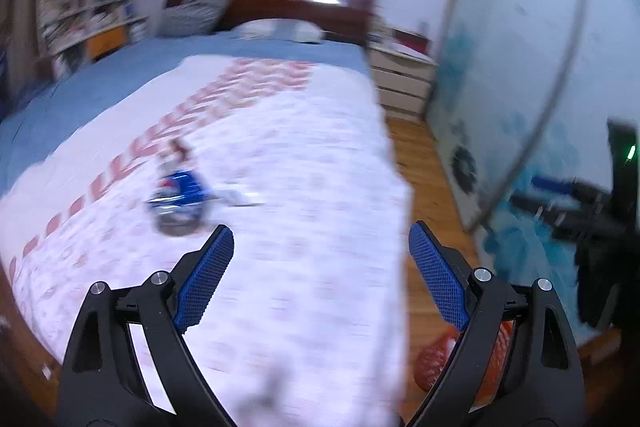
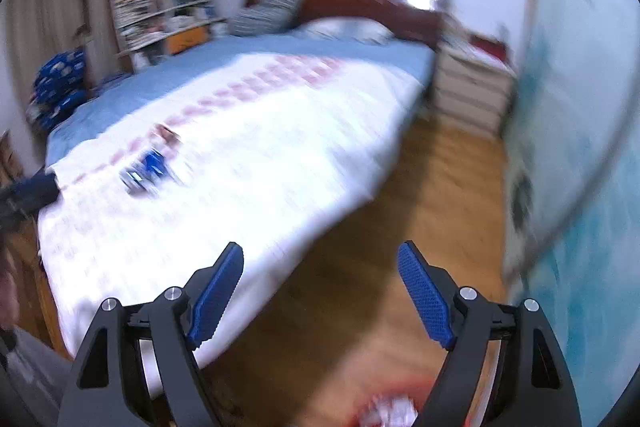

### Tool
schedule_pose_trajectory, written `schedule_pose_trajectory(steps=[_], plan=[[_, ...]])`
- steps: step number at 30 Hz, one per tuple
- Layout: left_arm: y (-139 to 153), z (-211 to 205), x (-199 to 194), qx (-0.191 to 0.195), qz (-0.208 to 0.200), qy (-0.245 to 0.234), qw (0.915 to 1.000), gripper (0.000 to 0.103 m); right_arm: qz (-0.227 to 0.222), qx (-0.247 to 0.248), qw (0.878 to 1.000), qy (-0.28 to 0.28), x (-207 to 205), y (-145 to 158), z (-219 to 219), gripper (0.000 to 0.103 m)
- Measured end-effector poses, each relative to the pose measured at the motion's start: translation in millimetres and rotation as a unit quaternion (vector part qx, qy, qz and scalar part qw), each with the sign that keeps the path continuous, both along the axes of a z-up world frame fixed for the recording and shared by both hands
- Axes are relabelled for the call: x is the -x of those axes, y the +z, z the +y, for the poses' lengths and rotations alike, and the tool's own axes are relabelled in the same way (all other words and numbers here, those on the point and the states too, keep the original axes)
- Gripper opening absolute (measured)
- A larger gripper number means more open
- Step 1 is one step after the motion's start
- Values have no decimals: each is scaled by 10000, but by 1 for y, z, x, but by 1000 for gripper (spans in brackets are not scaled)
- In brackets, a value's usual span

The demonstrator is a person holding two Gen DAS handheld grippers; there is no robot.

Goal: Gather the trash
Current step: 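Move both open tools back toward the trash on the bed, then grasp white tissue with the right tool while the left grasps white paper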

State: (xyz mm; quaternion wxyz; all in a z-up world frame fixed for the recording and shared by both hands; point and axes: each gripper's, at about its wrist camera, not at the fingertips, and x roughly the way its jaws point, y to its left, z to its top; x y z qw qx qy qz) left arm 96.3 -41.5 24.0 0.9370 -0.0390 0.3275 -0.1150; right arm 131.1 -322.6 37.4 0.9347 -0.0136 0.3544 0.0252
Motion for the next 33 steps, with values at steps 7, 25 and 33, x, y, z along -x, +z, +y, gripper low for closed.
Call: schedule_pose_trajectory(steps=[7,25,33], plan=[[-15,82,-42,-110,95,502,9986,89,99,-283,9964,788,-155,10,146,79],[-50,182,-95,892,726,1311,9847,88,1741,-206,9801,929,-272,-163,258,24],[-69,185,-129,621,863,1520,9827,89,1513,-946,9799,891,-271,-123,234,9]])
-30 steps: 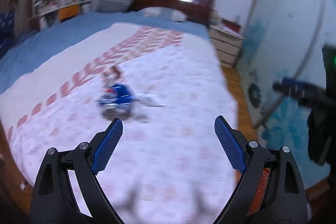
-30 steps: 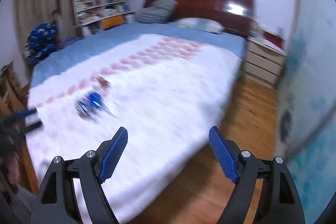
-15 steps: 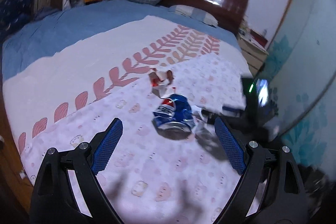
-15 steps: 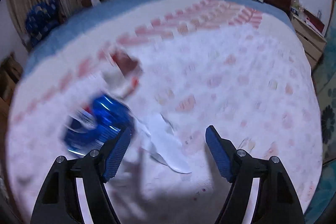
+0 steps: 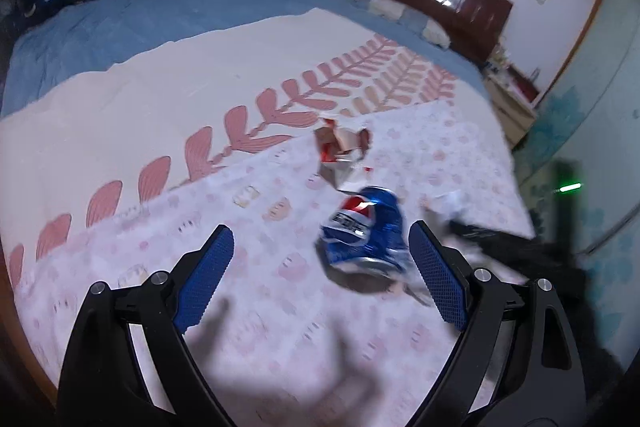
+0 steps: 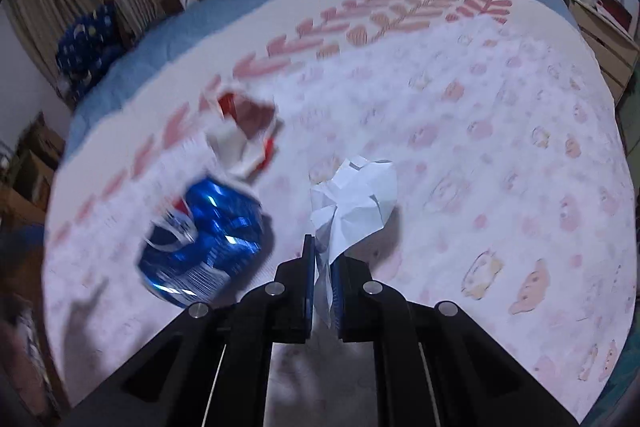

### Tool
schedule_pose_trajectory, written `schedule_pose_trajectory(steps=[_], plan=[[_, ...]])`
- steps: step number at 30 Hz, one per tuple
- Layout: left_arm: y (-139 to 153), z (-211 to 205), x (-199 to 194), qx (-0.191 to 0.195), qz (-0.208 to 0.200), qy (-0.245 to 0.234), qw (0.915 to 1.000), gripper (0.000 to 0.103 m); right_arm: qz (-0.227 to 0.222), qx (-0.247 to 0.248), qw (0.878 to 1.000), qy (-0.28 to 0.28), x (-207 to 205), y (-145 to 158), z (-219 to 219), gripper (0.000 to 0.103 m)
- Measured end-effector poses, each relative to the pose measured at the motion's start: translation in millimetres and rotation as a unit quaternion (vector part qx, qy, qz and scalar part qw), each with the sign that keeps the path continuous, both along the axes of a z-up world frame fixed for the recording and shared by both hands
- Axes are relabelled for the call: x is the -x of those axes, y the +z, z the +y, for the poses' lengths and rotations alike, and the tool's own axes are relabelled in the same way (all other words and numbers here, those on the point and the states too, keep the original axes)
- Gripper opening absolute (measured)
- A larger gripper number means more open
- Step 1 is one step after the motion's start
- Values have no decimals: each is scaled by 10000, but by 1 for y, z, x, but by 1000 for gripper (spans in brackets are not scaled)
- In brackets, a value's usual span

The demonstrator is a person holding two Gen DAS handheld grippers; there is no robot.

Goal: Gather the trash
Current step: 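Grasp white tissue with the right tool while the left grasps white paper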

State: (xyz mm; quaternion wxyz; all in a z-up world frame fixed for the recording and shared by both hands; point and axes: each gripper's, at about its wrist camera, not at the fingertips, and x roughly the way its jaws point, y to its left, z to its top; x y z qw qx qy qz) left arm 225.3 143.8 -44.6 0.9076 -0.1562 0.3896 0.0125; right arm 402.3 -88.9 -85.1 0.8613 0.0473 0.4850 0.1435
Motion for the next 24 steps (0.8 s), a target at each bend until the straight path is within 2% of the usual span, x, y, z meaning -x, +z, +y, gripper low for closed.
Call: schedule_pose_trajectory(steps=[3,4,6,9,12,16,18,20,22,23,24], plan=[[-13,3,-23,-120,150,130,9997,89,-169,-337,9992,-159,1,20,-12,9],[-15,3,-30,-100,173,167,9997,89,-186,-591,9977,-269,2,26,-19,9],[-21,1,-57,-53,203,149,9997,89,-185,-774,9962,-363,1,32,-26,9],[-28,-4,-102,-113,420,143,9990,89,-125,-976,9941,-454,-6,33,-32,9],[-35,-10,-145,176,637,83,9978,89,-97,-1003,9938,-465,-10,32,-35,9],[-53,-11,-190,138,1097,376,9932,89,-19,-1192,9915,-527,-19,28,-43,9],[-69,-14,-210,-39,1435,393,9889,89,64,-1236,9907,-564,-25,22,-44,9],[-81,-23,-223,-374,1647,305,9852,89,112,-1149,9918,-549,-28,16,-42,9],[-85,-26,-230,-499,1677,228,9843,88,173,-1181,9914,-534,-32,12,-42,9],[-84,-28,-230,-728,1538,218,9852,84,179,-1199,9911,-556,-34,12,-43,9],[-83,-29,-229,-797,1463,237,9857,77,182,-1213,9908,-575,-35,11,-44,9]])
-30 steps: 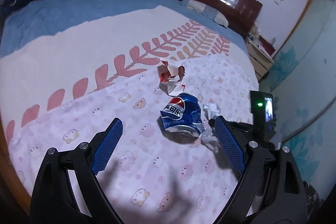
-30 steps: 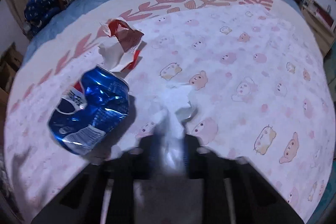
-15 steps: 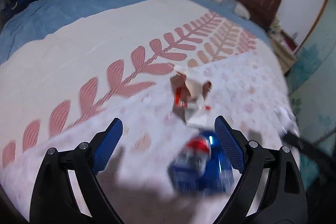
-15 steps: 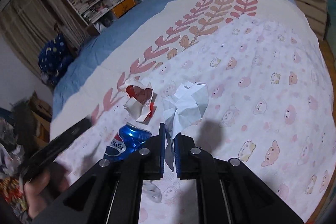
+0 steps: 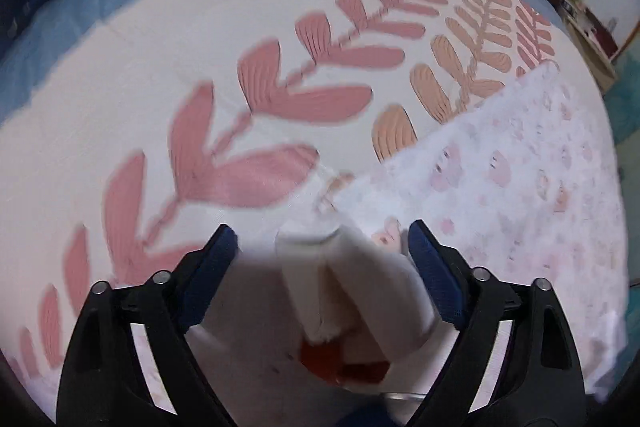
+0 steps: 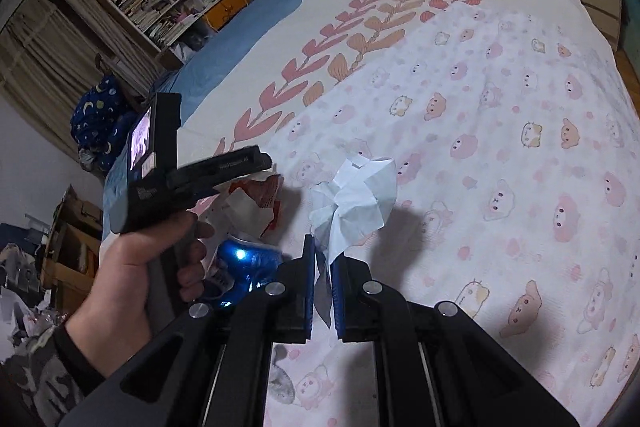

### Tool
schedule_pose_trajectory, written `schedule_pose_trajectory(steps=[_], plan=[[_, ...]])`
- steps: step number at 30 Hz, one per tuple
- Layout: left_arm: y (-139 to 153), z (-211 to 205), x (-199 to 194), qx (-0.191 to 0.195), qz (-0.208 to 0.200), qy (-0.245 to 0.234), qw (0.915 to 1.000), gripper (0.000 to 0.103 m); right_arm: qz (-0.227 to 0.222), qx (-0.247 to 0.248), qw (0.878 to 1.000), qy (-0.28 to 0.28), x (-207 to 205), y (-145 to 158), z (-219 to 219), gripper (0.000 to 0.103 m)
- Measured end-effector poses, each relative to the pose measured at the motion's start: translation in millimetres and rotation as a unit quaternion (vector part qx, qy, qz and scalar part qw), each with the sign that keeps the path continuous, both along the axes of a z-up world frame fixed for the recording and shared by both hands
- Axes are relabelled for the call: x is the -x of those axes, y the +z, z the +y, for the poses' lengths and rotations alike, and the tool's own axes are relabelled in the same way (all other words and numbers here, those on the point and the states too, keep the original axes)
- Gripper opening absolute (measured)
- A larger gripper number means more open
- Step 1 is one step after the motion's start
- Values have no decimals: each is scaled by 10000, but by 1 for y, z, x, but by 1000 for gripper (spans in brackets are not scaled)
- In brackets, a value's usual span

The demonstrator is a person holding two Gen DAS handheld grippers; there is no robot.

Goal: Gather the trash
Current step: 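Grasp white tissue with the right tool while the left grasps white paper, then carry both papers over the red basket and open both tools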

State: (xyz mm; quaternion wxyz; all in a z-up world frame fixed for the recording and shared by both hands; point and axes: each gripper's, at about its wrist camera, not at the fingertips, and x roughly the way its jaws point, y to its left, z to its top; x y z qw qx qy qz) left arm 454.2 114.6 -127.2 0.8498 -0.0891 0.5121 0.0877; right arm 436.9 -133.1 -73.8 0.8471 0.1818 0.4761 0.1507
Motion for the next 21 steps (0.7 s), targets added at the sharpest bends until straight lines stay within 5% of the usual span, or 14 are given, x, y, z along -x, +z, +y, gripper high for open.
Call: schedule_pose_trajectory(steps=[1,10,21], plan=[[0,1,0,47,-22,-3,10000,55,14,-10,10000,-19,-1,-1,-1,9],[18,-3,17,174,-169,-255,9994,23,-27,2,10000,6,0,5,2,9],[115,-10,106,-46,-1058,-462,9933,17,-423,254,9986,189,37,43,19,9]])
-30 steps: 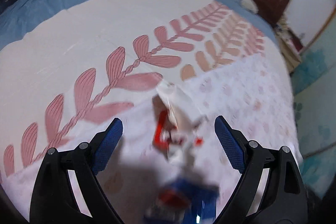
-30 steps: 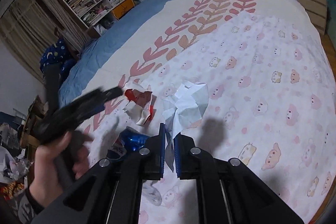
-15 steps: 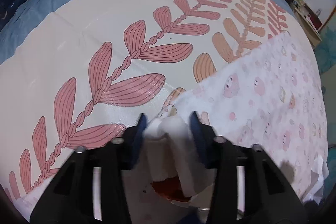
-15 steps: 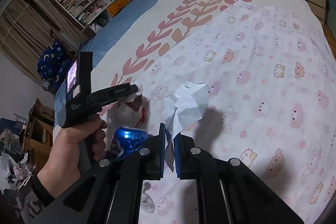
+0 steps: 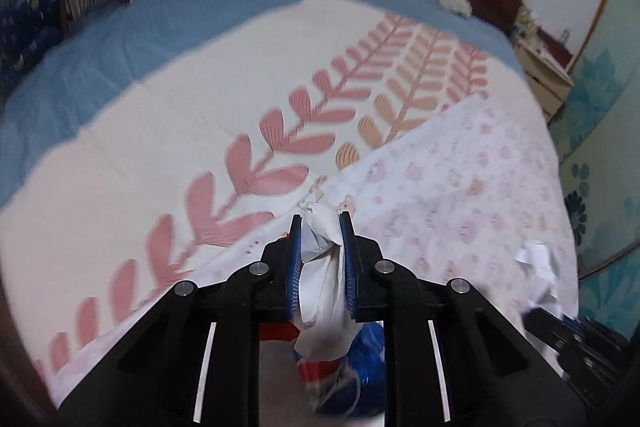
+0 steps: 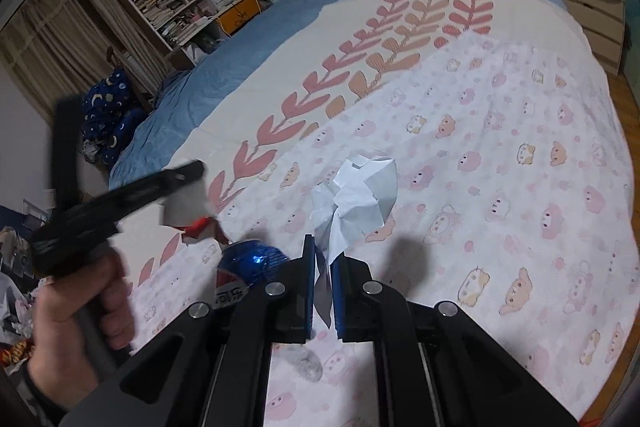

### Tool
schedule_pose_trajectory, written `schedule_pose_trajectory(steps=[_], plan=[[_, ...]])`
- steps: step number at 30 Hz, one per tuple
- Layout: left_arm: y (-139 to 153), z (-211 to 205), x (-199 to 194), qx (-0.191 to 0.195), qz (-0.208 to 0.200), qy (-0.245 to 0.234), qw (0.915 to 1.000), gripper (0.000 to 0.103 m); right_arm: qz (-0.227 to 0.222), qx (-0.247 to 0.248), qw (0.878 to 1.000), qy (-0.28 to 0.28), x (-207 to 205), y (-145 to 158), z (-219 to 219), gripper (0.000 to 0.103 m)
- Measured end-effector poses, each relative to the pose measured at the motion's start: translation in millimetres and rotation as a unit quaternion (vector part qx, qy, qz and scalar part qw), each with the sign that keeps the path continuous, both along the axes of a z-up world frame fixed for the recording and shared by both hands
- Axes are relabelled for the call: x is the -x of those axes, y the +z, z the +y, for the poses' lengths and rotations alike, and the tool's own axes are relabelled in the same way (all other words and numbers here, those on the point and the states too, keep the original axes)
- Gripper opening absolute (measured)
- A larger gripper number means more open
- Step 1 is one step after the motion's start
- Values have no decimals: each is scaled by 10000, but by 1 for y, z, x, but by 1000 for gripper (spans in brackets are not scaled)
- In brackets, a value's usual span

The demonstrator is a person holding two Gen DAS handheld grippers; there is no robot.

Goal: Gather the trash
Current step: 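Carry both papers over the red basket and open both tools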

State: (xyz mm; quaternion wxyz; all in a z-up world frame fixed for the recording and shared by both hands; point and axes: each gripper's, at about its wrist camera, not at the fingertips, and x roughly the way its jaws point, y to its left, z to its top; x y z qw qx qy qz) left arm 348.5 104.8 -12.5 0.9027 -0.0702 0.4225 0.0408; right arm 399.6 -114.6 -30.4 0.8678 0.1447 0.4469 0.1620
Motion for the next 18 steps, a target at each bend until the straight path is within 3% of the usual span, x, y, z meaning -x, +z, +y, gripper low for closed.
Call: schedule_pose_trajectory(steps=[6,10,16,18], plan=[[87,-35,79,-51,-862,-334,9957,17,-901,271,9951,308,66,73,-5,9],[141,-76,135,-40,-1492,-638,9867,17,-1450,305,9887,213,150,124,-43,9],[213,-163,214,130,-2146,-1421,9662,17,-1934,598,9792,-129,267,182,-121,9],[230,-208,246,167,-2286,-1897,9547,17,-2006,688,9765,-371,310,196,-155,9]])
